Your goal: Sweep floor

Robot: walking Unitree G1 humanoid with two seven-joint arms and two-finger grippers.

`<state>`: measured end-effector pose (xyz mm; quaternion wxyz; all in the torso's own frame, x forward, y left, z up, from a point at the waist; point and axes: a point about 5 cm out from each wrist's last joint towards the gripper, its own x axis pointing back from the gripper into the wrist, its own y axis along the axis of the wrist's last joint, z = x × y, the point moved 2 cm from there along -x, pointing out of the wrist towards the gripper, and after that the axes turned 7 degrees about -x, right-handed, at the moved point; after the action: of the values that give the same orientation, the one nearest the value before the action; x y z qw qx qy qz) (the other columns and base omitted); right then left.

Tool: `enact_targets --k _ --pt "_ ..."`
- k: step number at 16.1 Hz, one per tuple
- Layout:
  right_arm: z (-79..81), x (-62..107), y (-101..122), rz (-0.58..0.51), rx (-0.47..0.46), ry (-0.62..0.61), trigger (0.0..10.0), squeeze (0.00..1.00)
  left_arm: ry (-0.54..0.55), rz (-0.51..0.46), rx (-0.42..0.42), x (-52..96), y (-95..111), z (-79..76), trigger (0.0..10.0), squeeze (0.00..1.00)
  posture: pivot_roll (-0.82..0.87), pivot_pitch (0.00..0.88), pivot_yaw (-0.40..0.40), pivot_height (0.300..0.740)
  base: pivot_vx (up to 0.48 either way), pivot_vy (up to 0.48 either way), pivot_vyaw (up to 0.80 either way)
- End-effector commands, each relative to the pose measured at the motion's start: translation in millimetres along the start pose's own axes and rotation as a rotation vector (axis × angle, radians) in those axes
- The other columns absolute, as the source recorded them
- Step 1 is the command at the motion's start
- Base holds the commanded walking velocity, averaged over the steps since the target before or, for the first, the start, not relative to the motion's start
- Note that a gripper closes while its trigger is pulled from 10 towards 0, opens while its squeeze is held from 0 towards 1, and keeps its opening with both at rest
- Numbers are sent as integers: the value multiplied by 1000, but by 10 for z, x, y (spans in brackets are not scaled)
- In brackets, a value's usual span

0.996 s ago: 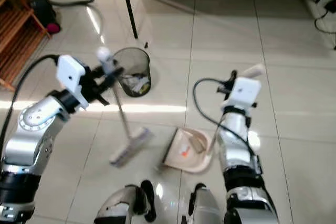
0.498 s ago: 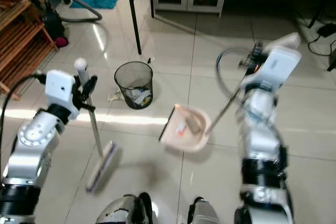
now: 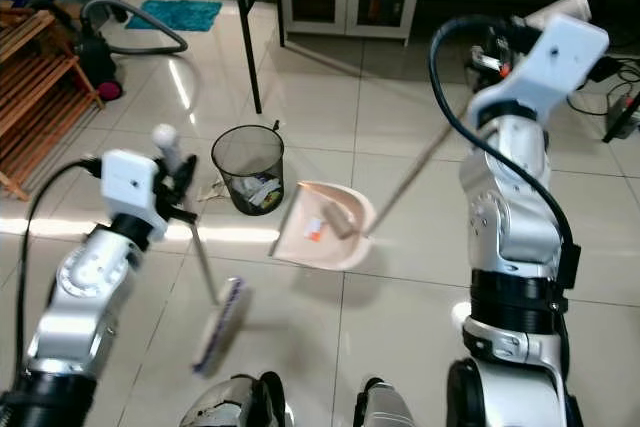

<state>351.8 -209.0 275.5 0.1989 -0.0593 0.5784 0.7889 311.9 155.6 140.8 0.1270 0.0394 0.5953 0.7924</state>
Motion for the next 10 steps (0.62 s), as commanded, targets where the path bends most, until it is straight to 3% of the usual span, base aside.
enact_targets --k 1,8,10 --pt "90 -5 138 -46 -26 31 10000 0 26 -32 -12 9 80 43 10000 0 15 77 48 740 255 0 0" --pt "251 -120 307 -99 -32 40 10000 0 42 -26 -18 -2 58 82 10000 0 13 66 50 740 333 0 0" --pt "245 -139 310 -102 -27 33 10000 0 45 -30 -20 -19 72 89 10000 0 20 69 45 740 356 0 497"
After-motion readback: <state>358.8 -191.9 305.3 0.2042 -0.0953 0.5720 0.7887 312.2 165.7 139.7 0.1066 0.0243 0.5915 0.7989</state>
